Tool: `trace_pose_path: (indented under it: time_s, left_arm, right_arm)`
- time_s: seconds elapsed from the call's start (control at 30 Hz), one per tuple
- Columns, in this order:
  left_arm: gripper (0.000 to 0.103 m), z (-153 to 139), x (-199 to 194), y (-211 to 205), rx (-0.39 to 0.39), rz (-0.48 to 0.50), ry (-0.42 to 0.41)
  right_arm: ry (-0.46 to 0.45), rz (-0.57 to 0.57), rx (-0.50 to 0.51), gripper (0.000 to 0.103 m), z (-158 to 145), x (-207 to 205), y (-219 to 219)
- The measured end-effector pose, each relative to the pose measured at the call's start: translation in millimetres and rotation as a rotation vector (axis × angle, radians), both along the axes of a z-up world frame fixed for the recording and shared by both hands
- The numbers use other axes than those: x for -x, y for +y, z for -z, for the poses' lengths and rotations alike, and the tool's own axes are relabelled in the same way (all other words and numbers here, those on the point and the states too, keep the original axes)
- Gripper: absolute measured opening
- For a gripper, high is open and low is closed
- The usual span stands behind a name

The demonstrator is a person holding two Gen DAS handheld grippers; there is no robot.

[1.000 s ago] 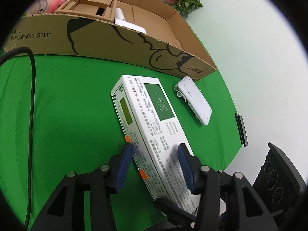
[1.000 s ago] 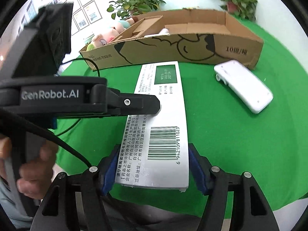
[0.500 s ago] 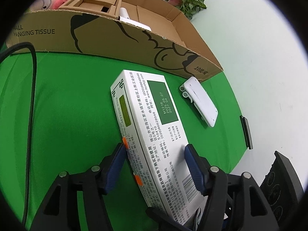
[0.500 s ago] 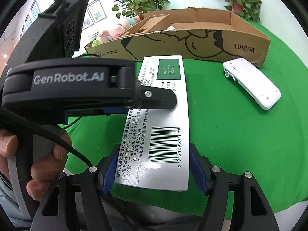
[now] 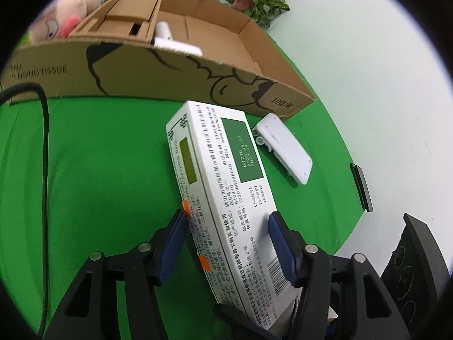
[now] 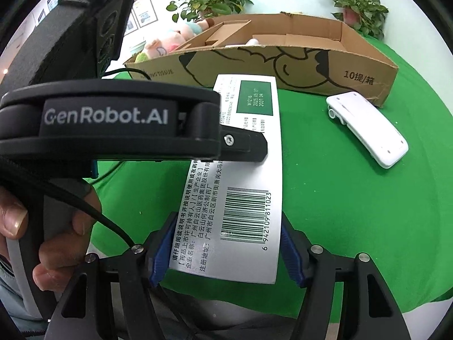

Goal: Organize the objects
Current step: 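Lift the medicine box with the right gripper and carry it over the box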

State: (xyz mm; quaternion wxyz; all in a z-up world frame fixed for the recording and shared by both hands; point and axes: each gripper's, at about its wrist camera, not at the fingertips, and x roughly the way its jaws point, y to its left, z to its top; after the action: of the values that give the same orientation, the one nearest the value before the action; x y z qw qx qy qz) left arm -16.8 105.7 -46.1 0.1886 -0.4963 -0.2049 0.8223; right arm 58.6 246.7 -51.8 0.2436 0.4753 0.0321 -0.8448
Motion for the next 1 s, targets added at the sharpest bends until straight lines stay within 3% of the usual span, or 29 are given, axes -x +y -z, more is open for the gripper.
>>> trace_pose_path:
  time_s: [0.3, 0.73, 1.0]
  left_arm:
    - [0.055, -37.2, -4.0, 4.3, 0.001, 0.011, 0.113]
    - [0.055, -115.1, 19.9, 3.4, 0.009, 0.048, 0.289]
    - [0.054, -140.9, 46.7, 4.4, 0.013, 0.069, 0.321]
  right_arm:
    - [0.102, 0.017, 0.005, 0.063, -33.6, -10.7, 6.2]
    - [0.272, 0.055, -0.009, 0.062, -103.6, 10.0, -4.5]
    - [0.303, 0.082, 0.003, 0.062, -135.0, 32.9, -4.1]
